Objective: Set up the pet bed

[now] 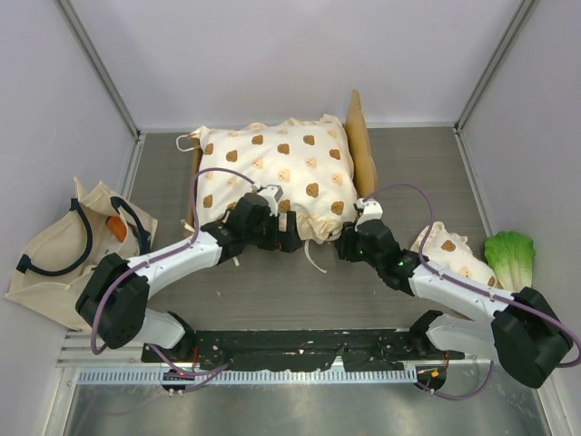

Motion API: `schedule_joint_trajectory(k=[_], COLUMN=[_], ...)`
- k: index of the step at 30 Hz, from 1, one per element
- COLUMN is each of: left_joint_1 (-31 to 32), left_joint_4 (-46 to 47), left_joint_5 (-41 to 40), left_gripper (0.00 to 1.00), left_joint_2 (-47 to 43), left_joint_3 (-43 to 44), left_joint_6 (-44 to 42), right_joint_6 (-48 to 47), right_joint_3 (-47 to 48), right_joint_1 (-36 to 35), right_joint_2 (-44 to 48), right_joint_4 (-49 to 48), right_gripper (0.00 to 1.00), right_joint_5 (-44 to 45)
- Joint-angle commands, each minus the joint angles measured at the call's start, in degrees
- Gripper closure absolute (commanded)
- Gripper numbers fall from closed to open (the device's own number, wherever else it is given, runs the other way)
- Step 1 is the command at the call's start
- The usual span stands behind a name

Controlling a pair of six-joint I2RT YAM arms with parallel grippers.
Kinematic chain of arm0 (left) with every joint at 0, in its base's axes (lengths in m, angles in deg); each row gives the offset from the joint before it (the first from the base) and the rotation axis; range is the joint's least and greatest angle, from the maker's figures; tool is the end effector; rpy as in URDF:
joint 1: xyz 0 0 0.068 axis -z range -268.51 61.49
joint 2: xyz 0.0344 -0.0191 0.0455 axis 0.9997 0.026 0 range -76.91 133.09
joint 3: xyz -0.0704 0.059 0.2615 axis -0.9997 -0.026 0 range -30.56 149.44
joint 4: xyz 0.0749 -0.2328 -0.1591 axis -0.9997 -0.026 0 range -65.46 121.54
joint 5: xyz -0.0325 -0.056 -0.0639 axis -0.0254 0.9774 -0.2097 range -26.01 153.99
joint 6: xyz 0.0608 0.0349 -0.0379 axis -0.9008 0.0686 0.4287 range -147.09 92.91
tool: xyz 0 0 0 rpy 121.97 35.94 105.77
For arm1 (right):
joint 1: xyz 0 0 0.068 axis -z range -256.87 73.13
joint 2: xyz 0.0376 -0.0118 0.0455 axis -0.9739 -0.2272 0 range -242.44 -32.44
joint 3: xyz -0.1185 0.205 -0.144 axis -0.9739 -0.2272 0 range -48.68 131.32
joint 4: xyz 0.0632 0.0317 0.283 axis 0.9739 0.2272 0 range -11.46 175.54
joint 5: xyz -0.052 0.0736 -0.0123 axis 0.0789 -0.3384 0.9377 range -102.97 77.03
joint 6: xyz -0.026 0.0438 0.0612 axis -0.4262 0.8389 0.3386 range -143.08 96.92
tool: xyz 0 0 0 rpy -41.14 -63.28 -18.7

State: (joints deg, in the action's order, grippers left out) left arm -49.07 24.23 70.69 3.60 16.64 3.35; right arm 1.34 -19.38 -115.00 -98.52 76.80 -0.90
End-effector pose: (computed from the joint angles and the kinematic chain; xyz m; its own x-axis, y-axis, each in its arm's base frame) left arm 0.2638 -0.2274 0.1837 -0.7878 -0.0036 -0.6159 0.3481 0.8224 -0.4500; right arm 0.2327 0.1644 0.1601 -0.6051 0.0390 -0.7952 -0.2404 0.9432 0.2292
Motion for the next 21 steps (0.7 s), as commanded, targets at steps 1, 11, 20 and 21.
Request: schedule_joint_trajectory(k=[1,11,20,21], left_joint_1=[-0.5,-0.5,-0.5,-0.5], left_joint_4=[3.9,3.8,3.4,2.9], left_joint_5=[0.5,-0.5,-1.3,-1.3], left_gripper=[0.0,0.0,0.0,0.0], left_joint_2=[-1.5,-5.8,-8.0,-8.2], left_joint_3=[-0.2,-3.2,-4.4,-4.4], left_joint_6=[1.1,1.4,1.0,0.9], right_joint_6=[1.8,-2.5,-6.7,-6.7], right_joint_3=[-5.2,-7.9,-6.1,-6.0], right_joint_1=[0.2,0.0,-1.2,-1.3], right_joint_2=[3.2,-11.2,-26.0,-26.6], right_joint_4=[-5.5,-23.2,-31.3,-31.7], right_gripper=[0.54,0.47,0.44,0.45], right_joint_5=[-3.8,-3.5,2.2,2.6])
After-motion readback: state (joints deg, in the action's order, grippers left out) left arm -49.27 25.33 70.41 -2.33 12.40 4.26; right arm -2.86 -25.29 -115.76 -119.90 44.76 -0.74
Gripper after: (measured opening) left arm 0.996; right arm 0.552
